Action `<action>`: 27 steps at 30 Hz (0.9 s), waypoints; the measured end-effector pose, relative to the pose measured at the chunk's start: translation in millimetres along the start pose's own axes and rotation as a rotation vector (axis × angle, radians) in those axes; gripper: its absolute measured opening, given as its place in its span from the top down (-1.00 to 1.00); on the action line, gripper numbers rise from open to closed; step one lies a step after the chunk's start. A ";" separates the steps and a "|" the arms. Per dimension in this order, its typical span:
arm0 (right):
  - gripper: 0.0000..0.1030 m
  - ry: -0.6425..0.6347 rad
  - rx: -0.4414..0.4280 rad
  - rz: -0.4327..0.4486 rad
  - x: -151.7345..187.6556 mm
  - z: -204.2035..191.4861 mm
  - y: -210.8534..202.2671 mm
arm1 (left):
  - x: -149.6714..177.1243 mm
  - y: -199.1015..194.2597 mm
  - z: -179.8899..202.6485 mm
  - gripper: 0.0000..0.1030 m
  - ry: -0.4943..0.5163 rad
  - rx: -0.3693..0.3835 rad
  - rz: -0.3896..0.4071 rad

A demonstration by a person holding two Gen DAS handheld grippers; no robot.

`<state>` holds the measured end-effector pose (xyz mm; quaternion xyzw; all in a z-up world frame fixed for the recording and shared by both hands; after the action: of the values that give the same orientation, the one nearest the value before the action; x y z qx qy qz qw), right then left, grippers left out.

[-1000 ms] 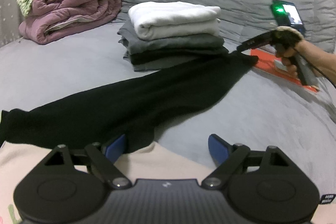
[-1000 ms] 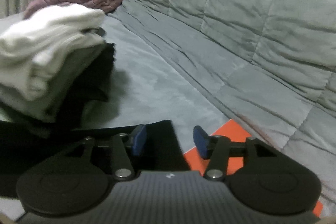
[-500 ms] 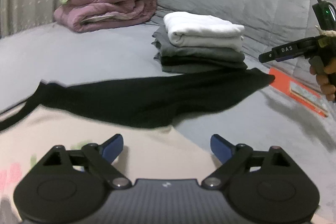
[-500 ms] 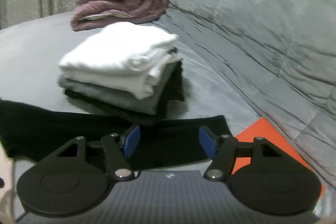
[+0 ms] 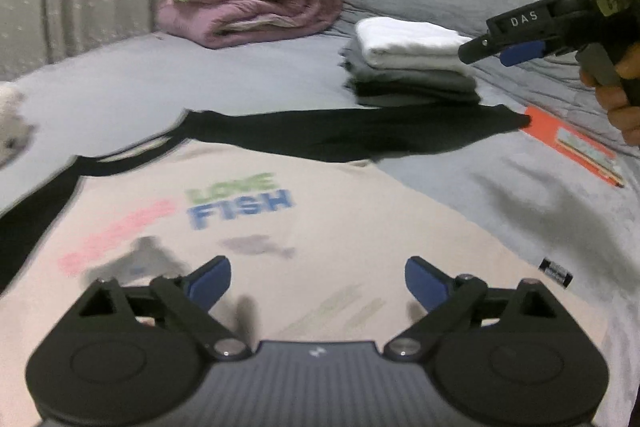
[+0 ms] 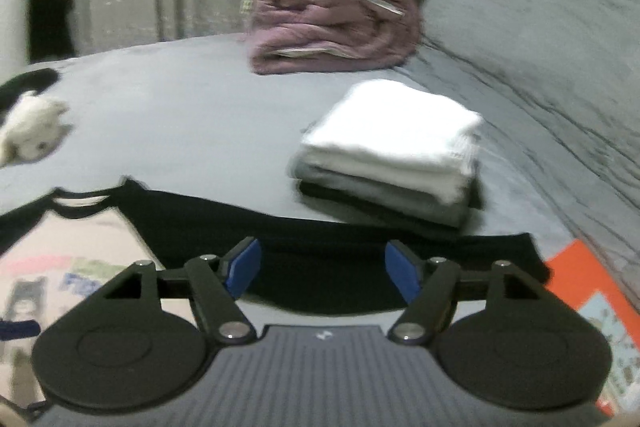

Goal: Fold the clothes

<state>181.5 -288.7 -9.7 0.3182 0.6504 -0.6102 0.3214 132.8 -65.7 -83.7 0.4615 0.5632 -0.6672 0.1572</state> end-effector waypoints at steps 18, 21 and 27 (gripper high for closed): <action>-0.47 -0.081 -0.320 -0.027 -5.3 -198.9 40.5 | 39.3 -66.0 -138.7 -0.93 -0.165 -0.399 -0.041; -0.47 -0.063 -0.377 -0.039 -4.4 -226.3 53.7 | 43.0 -67.1 -161.7 -0.93 -0.236 -0.466 -0.056; -0.48 -0.052 -0.463 -0.059 -2.9 -278.1 80.9 | 48.8 -65.2 -198.4 -0.93 -0.318 -0.579 -0.066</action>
<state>240.2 -6.8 -41.5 0.2009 0.7736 -0.4620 0.3844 146.7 148.0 -70.9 0.2694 0.7124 -0.5478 0.3462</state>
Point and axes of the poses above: each gripper's, at about its wrist camera, not at the fingertips, and y roughly the way its jaws point, z to its right, x to its underside, the point moved 7 cm from there along y, roughly the way its jaws point, and after that the axes turned 9 degrees about -x, right-handed, at the moved point
